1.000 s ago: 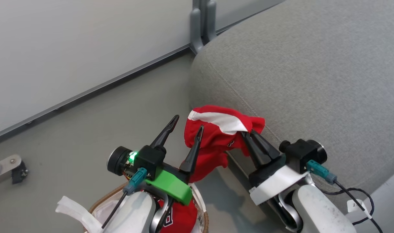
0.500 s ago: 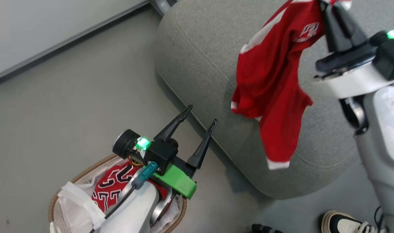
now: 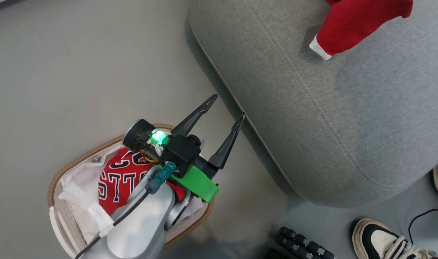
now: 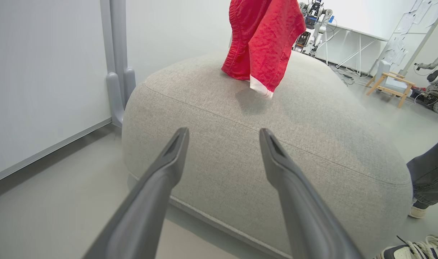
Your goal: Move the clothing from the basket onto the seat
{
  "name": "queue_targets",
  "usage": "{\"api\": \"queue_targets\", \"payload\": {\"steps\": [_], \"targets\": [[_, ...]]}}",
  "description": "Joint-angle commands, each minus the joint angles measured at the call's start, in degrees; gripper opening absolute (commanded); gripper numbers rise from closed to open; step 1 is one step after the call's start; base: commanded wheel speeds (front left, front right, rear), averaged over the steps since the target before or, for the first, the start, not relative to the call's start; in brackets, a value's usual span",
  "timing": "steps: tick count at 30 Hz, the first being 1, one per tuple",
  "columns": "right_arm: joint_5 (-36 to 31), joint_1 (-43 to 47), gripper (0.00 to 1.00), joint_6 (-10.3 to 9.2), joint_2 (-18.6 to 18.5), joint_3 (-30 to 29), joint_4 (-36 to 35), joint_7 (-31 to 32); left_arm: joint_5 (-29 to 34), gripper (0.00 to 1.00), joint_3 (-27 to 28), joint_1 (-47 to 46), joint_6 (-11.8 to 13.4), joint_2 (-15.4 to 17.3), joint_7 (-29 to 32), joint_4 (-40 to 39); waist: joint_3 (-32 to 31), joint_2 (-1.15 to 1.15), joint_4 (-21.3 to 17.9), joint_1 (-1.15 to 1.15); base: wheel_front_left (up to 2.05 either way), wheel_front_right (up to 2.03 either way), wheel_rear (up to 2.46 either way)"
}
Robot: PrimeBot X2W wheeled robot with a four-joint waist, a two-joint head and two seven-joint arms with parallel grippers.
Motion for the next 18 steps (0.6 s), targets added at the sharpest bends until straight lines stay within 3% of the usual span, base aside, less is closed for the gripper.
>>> {"api": "queue_targets", "payload": {"steps": [1,5,15,16,17,18], "targets": [[-0.15,-0.84,0.0,-0.08,-0.03,-1.05,1.97,0.0,-0.17,1.0,0.4,-1.25,-0.15,0.71,-0.04,0.13,3.72,0.0,3.66,-0.01,0.0,0.0,0.0],[-1.75,-0.91,0.0,-0.08,1.17,-3.84,7.27,0.0,-0.23,1.0,1.56,-1.5,-0.15,1.15,-0.04,0.2,5.25,0.0,5.0,-0.01,0.0,0.0,0.0],[-6.8,8.63,0.0,-0.08,5.92,-7.17,20.58,0.0,0.39,1.0,3.52,0.04,-0.16,0.81,-0.05,0.87,4.73,0.0,6.64,-0.01,0.0,0.0,0.0],[-6.88,9.49,0.11,-0.08,6.47,-7.36,21.3,-0.01,0.36,1.0,3.74,0.37,-0.16,0.68,-0.05,1.01,4.28,0.0,6.62,-0.01,0.0,0.0,0.0],[-7.18,10.41,0.39,-0.08,6.95,-7.52,21.81,0.0,0.28,1.0,4.0,0.74,-0.16,0.57,-0.05,1.2,3.78,0.0,6.54,-0.01,0.0,0.0,0.0],[-7.41,11.57,0.77,-0.08,7.7,-7.89,22.09,-0.01,0.08,1.0,4.28,1.16,-0.16,0.5,-0.04,1.42,3.17,0.0,6.44,-0.01,0.0,0.0,0.0]]}}
